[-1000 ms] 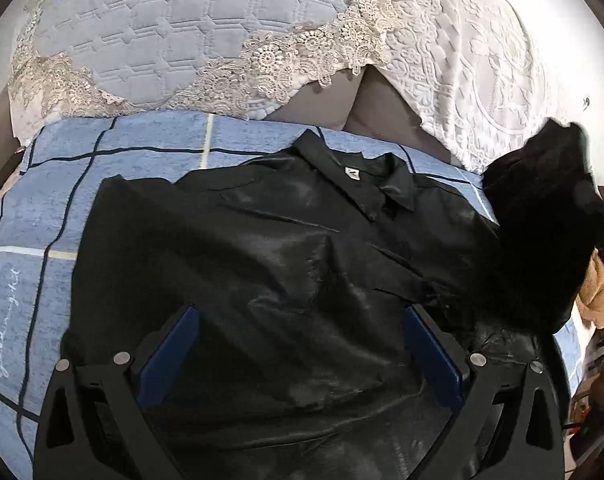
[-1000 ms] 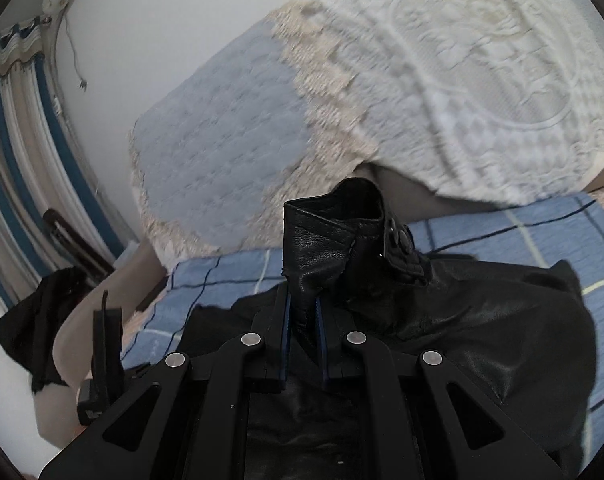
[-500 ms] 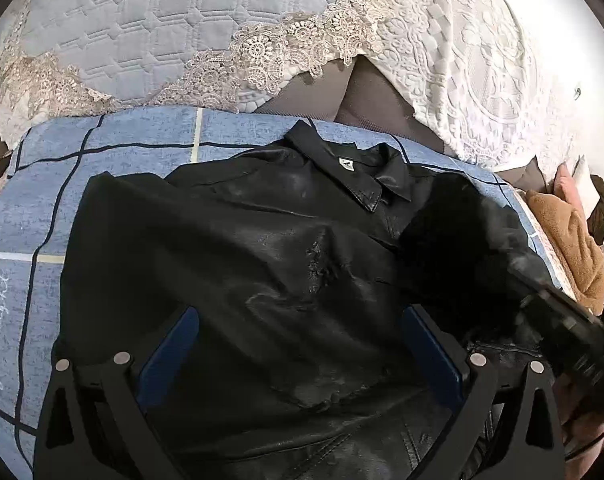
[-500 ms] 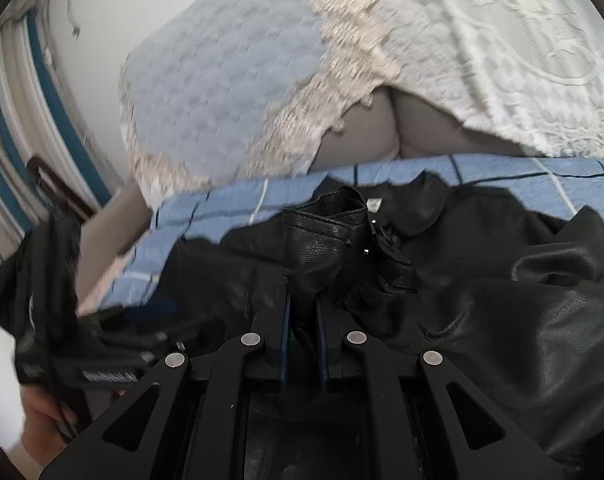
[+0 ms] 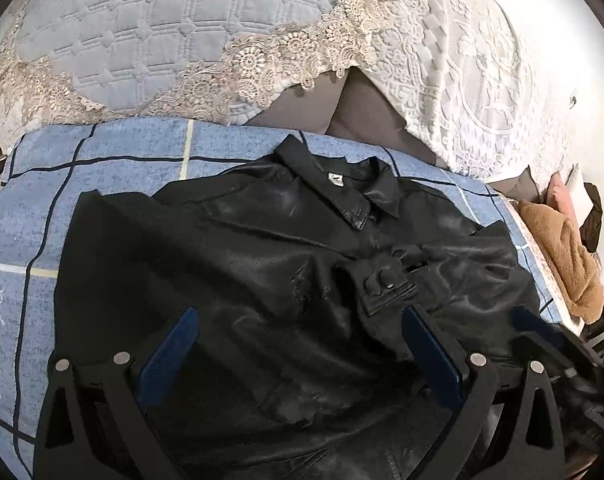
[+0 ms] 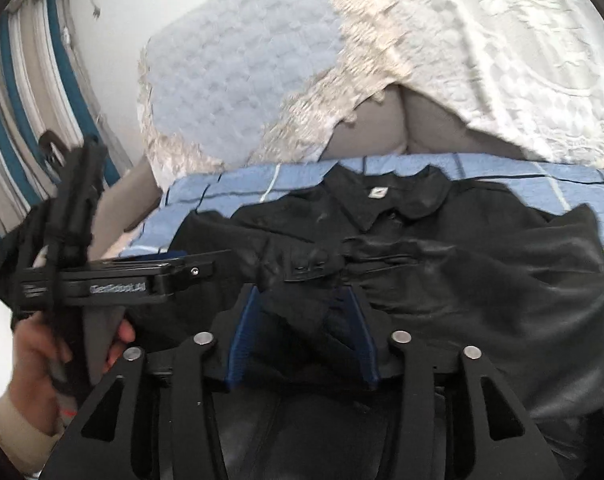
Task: Fold large clothes
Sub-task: 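Lay the sleeve cuff on the jacket front and open the right tool, then withdraw the right tool from the folded sleeve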
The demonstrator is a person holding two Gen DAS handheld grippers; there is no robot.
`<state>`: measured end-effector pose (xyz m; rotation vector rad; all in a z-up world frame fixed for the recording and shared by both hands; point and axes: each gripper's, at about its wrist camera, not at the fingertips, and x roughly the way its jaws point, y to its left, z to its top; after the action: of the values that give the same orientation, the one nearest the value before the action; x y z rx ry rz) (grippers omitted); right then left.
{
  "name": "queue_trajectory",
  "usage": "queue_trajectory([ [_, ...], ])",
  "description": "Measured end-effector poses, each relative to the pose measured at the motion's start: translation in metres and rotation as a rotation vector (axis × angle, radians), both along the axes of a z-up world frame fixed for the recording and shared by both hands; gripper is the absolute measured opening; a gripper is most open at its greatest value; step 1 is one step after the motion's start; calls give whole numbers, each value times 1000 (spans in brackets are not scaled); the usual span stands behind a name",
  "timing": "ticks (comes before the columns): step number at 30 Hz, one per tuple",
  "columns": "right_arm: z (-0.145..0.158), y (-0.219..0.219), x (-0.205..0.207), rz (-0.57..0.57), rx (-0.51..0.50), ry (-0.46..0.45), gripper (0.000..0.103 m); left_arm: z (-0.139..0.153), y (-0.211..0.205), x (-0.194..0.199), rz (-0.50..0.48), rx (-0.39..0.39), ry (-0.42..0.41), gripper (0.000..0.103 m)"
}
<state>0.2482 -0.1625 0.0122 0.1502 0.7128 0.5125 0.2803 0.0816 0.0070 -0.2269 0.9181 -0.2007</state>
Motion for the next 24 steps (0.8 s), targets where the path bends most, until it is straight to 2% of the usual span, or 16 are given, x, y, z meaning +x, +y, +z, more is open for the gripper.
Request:
queue_trajectory([
  [2,6,-27,-3,-56,-12,-7,49,1,-5,4,-18,-19,1,102],
  [5,11,-77,-3,-255,-78,-14,51,3,-19,10,-37,-3,-2,102],
  [7,5,-108,5,-393,-108,32,51,5,-31,14,-56,23,-11,102],
  [12,-41,-146,27,-496,-197,208,51,-7,-59,21,-106,106,33,102],
  [14,-59,-150,29,-548,-339,228,51,-17,-66,21,-113,128,61,102],
  [16,-73,-157,33,-558,-410,239,51,-27,-70,20,-115,132,92,102],
  [20,-82,-183,35,-588,-277,299,60,-44,-74,15,-127,157,141,102],
  [24,-70,-186,28,-546,-272,286,60,-52,-79,12,-143,235,156,103],
])
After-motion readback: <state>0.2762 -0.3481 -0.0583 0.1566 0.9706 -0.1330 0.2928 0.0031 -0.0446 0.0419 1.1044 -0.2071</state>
